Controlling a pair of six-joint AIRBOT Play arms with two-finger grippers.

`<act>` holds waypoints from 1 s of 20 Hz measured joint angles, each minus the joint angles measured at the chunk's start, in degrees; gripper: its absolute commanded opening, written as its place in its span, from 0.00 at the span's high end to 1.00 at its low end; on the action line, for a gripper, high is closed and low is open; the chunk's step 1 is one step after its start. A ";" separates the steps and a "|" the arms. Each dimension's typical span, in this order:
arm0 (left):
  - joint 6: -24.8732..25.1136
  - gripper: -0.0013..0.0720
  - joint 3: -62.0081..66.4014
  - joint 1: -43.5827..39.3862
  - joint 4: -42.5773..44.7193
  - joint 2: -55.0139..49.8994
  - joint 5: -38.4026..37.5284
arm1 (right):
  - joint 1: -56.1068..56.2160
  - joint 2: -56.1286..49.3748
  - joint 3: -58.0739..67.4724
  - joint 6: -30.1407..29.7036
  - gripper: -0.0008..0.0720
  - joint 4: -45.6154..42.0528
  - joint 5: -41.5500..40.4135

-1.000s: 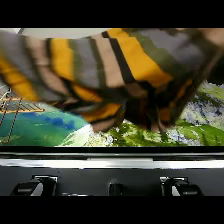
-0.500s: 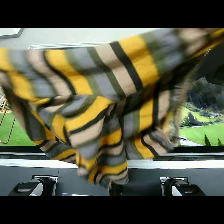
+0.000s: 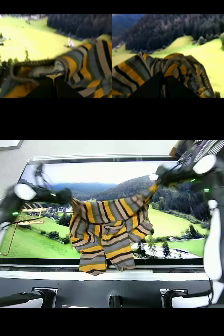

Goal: Fold the clothes and pants, and hang the long-sleeved shirts on hangers.

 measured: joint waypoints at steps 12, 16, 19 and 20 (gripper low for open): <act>-0.11 0.95 -0.11 -0.70 -3.32 -8.41 -0.48 | -2.12 0.63 -6.93 -14.84 0.14 0.07 17.44; -0.13 0.95 -0.11 -0.48 -3.43 -8.41 -1.16 | -2.56 9.01 -26.29 -17.66 0.14 4.09 17.86; -0.13 0.95 -0.11 -0.50 -3.50 -8.41 -1.29 | -0.94 13.29 -41.66 -19.65 0.14 10.08 13.11; -0.13 0.95 -0.11 -0.48 -3.50 -8.41 -1.31 | 0.04 13.99 -45.66 -20.13 0.14 11.58 11.32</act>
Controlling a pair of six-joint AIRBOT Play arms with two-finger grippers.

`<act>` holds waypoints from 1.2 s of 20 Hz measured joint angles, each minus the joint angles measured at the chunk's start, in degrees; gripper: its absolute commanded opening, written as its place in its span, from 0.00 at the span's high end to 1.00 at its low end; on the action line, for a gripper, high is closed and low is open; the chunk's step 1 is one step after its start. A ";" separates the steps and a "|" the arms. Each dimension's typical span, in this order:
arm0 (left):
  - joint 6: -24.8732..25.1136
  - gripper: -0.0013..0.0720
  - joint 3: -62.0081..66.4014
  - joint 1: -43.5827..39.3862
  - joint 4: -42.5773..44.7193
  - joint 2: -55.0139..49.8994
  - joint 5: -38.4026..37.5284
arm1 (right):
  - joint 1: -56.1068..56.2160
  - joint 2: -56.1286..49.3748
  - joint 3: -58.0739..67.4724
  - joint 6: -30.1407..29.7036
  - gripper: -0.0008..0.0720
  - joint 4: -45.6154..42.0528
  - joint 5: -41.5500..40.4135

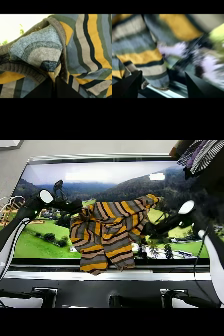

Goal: Fold the clothes and pants, and hang the long-sleeved shirts on hangers.

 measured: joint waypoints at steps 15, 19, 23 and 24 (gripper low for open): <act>0.00 0.55 0.02 0.07 0.00 0.00 -0.61 | 11.28 -1.42 -16.20 -0.92 0.95 14.56 -18.73; -0.11 0.00 0.07 2.99 0.94 1.84 -6.01 | 11.10 0.92 -13.31 -0.83 0.95 15.47 -18.97; 0.11 0.00 -8.57 10.34 4.98 10.21 -10.16 | 10.93 6.10 -8.07 2.80 0.95 12.61 -18.93; 0.74 0.00 -13.05 12.55 4.48 13.18 -9.88 | 10.93 7.19 -6.88 3.54 0.95 11.87 -18.91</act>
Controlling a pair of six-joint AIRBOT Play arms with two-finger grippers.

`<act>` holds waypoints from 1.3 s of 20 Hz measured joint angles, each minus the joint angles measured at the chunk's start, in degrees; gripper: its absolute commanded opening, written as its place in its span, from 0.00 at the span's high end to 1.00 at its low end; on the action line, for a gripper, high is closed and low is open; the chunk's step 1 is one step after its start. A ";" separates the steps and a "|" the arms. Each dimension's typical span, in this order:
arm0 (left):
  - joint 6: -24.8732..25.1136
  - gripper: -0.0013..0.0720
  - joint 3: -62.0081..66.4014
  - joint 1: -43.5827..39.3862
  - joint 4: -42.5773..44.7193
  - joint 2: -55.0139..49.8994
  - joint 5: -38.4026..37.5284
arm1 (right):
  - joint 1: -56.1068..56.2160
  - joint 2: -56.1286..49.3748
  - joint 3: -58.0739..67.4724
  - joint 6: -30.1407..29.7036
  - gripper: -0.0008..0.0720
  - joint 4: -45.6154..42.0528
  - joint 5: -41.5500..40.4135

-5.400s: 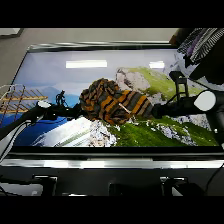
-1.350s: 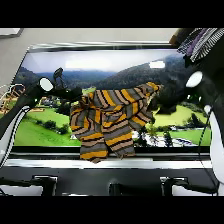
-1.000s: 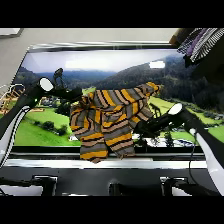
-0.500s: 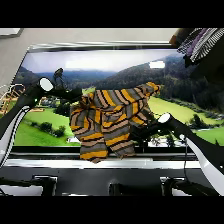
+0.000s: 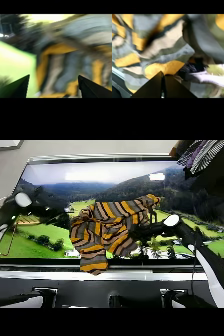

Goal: Fold the clothes and pants, and hang the long-sleeved shirts on hangers.

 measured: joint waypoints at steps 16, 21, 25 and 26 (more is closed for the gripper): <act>14.36 0.95 -31.30 -1.57 -26.82 5.73 22.05 | 0.00 3.98 5.62 3.32 0.95 -2.43 -0.79; 15.87 0.96 -21.79 -1.29 -25.24 5.33 20.31 | -0.92 3.96 12.28 3.39 0.95 -4.33 -4.94; 11.50 0.96 -0.92 0.52 -13.18 5.81 14.08 | -5.07 3.96 30.67 6.23 0.95 -13.60 -8.83; 9.92 0.96 5.05 0.76 -10.05 6.12 12.76 | -6.16 4.00 36.00 6.62 0.95 -15.78 -9.27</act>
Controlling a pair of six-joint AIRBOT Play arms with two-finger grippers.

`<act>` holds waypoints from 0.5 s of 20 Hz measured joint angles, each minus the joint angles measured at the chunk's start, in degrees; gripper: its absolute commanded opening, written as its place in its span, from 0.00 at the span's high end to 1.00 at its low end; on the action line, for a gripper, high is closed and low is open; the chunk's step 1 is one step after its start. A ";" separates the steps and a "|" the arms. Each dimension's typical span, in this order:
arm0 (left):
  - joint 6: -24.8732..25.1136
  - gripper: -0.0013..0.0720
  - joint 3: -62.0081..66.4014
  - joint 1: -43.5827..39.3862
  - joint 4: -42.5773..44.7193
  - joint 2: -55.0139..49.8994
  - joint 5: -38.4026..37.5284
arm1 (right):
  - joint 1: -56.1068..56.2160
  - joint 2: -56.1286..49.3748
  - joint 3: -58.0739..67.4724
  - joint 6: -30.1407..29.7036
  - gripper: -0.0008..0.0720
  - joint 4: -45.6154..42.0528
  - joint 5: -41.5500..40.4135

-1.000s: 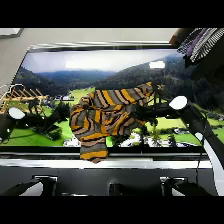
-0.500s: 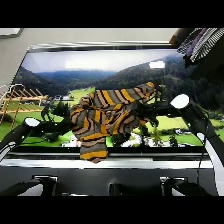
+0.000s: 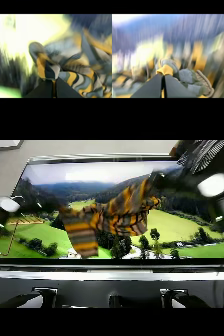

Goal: Fold the clothes and pants, and hang the long-sleeved shirts on hangers.

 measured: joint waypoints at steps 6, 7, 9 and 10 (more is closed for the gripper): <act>-4.83 0.95 32.09 0.66 12.02 4.44 -9.01 | -3.78 4.26 28.09 2.47 0.95 -14.82 -1.77; -5.14 0.95 35.39 0.70 13.55 6.12 -10.29 | -3.98 6.27 29.94 3.32 0.95 -17.68 -2.29; -6.73 0.95 39.36 0.72 16.57 10.03 -12.31 | -4.20 10.97 32.35 4.94 0.95 -23.32 -3.02; -7.87 0.96 40.61 0.72 18.36 12.28 -13.35 | -4.24 13.25 33.03 5.62 0.95 -25.57 -3.17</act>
